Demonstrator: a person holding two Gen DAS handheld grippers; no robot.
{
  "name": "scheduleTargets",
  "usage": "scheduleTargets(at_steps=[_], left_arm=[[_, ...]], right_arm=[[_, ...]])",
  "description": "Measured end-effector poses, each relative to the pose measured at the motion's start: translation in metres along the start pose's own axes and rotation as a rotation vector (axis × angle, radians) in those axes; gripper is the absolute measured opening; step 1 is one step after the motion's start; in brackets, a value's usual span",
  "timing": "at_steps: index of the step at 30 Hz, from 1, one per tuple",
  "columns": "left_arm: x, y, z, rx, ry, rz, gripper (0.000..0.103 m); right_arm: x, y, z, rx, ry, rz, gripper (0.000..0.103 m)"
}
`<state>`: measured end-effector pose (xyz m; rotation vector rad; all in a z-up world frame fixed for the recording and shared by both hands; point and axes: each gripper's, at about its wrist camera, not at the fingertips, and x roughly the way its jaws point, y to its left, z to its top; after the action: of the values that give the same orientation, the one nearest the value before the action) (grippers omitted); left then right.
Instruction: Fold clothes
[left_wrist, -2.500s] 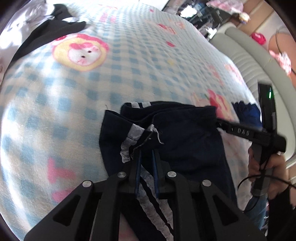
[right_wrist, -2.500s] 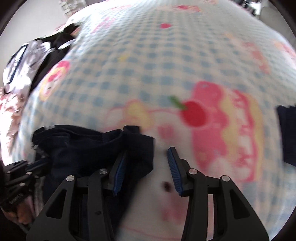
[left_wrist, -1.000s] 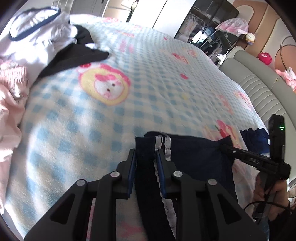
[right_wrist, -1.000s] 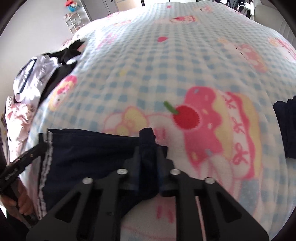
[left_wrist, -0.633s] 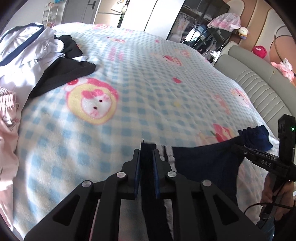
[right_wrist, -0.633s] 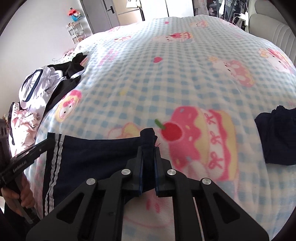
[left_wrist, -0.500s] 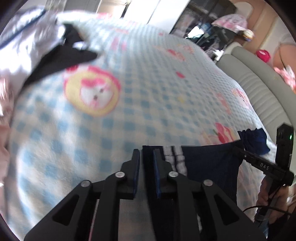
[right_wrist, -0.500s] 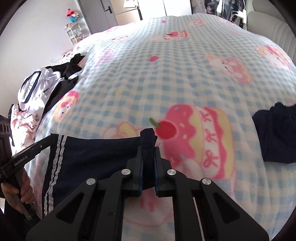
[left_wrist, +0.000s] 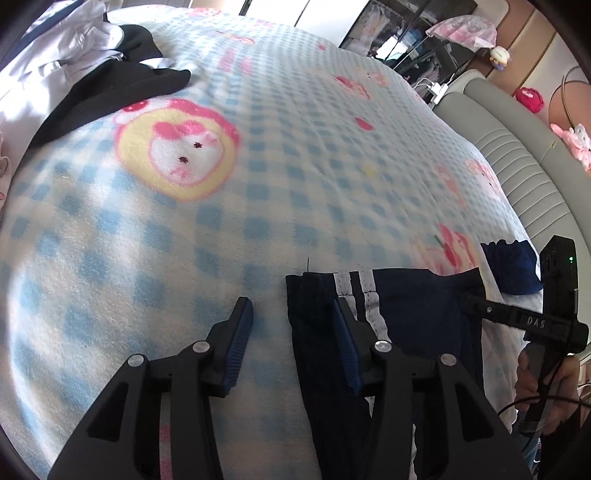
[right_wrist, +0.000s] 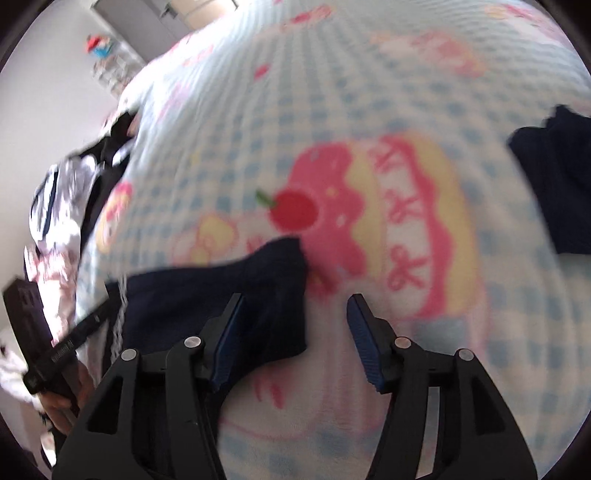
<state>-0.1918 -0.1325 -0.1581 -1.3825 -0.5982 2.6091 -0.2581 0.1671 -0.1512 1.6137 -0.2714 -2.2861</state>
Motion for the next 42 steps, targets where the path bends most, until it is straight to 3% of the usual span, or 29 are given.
scheduleTargets(at_steps=[1,3,4,8,11,16,20,23,25,26,28,31,36,37,41,42], left_arm=[[-0.001,-0.002,0.0,0.007,-0.006,-0.005,0.012],[-0.004,-0.006,0.0,0.024,-0.024,0.0,0.009],[-0.006,-0.01,0.0,0.04,-0.032,0.008,0.009],[-0.012,-0.014,0.003,0.045,-0.045,-0.003,0.009],[-0.014,-0.017,0.01,0.025,-0.047,-0.063,0.009],[-0.008,-0.045,0.027,0.135,-0.06,-0.023,0.009],[0.014,-0.036,0.03,0.069,0.076,0.006,0.016],[-0.033,-0.043,0.02,0.089,0.005,-0.06,0.017],[-0.066,-0.051,0.007,0.11,-0.04,-0.067,0.02],[-0.078,-0.053,-0.001,0.105,-0.043,-0.069,0.026],[-0.086,-0.052,-0.022,0.071,-0.02,-0.099,0.027],[-0.081,-0.047,-0.054,-0.003,0.019,-0.114,0.028],[-0.073,-0.034,-0.097,-0.14,0.072,-0.215,0.028],[-0.074,-0.034,-0.102,-0.137,0.076,-0.211,0.028],[-0.075,-0.036,-0.118,-0.059,0.081,0.01,0.028],[-0.078,-0.035,-0.12,-0.077,0.073,-0.009,0.028]], right_arm=[[0.002,0.005,-0.001,-0.024,0.003,-0.007,0.057],[0.002,0.017,-0.002,-0.086,-0.001,-0.015,0.016],[-0.002,0.022,-0.003,-0.103,-0.018,-0.02,0.008],[-0.022,0.032,-0.01,-0.133,-0.095,-0.033,0.008],[-0.035,0.022,-0.014,-0.106,-0.121,-0.035,0.008],[-0.038,0.01,-0.001,-0.09,-0.133,-0.071,0.008],[-0.023,-0.004,0.007,-0.028,-0.072,-0.119,0.017],[-0.039,-0.009,-0.002,0.003,-0.075,-0.088,0.017],[-0.067,-0.006,-0.016,-0.031,-0.101,-0.067,0.017],[-0.079,-0.003,-0.026,-0.045,-0.106,-0.059,0.019],[-0.099,0.003,-0.046,-0.061,-0.109,-0.036,0.024],[-0.093,0.017,-0.082,-0.053,-0.074,0.01,0.025],[-0.081,0.039,-0.141,-0.04,-0.015,0.087,0.03],[-0.079,0.044,-0.153,-0.038,-0.003,0.102,0.03],[-0.069,0.052,-0.186,-0.013,0.017,0.126,0.032],[-0.066,0.05,-0.188,-0.001,0.014,0.121,0.032]])
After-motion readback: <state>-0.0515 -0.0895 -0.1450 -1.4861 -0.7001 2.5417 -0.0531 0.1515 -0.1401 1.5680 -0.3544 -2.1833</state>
